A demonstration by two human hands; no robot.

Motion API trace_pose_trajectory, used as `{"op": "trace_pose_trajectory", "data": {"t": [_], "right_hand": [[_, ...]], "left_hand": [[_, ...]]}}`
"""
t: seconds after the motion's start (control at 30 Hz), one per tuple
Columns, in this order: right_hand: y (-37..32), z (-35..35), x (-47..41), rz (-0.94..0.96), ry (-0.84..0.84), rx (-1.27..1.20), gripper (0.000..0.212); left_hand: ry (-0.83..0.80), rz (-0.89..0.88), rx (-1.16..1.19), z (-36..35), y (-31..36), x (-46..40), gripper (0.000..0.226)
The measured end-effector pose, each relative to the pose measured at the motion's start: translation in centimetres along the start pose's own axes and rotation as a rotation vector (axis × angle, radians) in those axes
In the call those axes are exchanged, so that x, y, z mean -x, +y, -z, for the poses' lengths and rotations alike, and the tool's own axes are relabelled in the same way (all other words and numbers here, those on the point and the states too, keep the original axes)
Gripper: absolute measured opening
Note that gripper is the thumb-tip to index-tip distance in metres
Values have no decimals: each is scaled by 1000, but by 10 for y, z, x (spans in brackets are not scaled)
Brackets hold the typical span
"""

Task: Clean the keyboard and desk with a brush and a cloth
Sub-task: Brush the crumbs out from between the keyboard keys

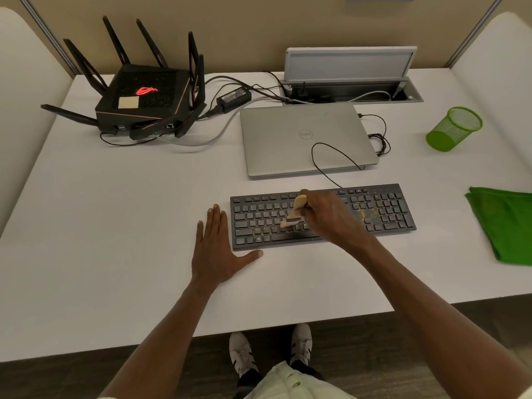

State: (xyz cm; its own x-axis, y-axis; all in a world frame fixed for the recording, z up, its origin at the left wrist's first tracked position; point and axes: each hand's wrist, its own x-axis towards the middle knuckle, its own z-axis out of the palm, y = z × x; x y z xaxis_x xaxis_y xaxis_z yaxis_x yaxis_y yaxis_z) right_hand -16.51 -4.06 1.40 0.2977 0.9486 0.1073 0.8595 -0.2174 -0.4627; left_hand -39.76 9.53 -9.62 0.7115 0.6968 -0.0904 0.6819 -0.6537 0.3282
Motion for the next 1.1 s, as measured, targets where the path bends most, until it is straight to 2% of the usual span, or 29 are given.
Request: {"op": "trace_pose_trajectory", "data": {"t": [0.77,1.1], "right_hand": [[67,53,38,-69,63,62,14],[91,71,50,-171,89,128,17]], "left_hand": [[-9,8,13,4,2,1,142],[-9,9,21,5,3,1,141]]}}
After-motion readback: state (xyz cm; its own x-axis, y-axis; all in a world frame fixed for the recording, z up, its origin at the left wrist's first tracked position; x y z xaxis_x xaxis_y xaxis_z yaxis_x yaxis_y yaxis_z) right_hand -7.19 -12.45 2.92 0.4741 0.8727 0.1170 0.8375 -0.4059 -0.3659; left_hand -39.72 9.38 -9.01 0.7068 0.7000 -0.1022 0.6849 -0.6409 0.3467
